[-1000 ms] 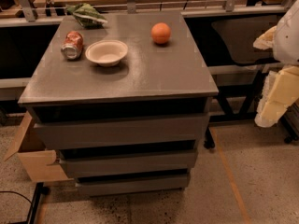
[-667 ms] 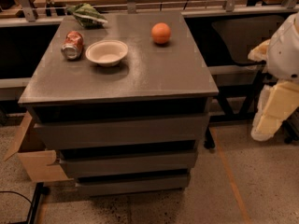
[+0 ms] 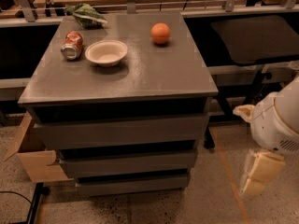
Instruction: Open bottom drawer
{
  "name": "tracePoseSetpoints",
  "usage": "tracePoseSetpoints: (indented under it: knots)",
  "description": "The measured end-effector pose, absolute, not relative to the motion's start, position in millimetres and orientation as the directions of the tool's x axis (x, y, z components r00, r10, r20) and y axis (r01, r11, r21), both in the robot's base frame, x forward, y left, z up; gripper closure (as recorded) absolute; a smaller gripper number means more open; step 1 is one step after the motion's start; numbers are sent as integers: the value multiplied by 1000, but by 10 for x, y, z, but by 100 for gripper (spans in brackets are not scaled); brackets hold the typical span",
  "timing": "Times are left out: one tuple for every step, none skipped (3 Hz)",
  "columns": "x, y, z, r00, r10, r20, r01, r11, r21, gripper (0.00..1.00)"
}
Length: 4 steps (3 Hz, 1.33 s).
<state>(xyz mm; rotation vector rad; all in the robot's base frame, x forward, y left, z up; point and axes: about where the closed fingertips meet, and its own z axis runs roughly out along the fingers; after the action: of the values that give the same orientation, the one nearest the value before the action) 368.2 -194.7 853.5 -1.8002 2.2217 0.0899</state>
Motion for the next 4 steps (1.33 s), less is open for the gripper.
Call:
tracePoseSetpoints:
  knots:
    - [3476, -1870, 7878, -190, -919, -347, -971, 227, -70, 0]
    - [3489, -1836, 7675, -190, -902, -389, -966, 243, -91, 0]
    - [3509, -1839, 7694, -190, -903, -386, -965, 244, -96, 0]
    - [3519, -1796, 7287, -177, -907, -383, -977, 210, -47, 0]
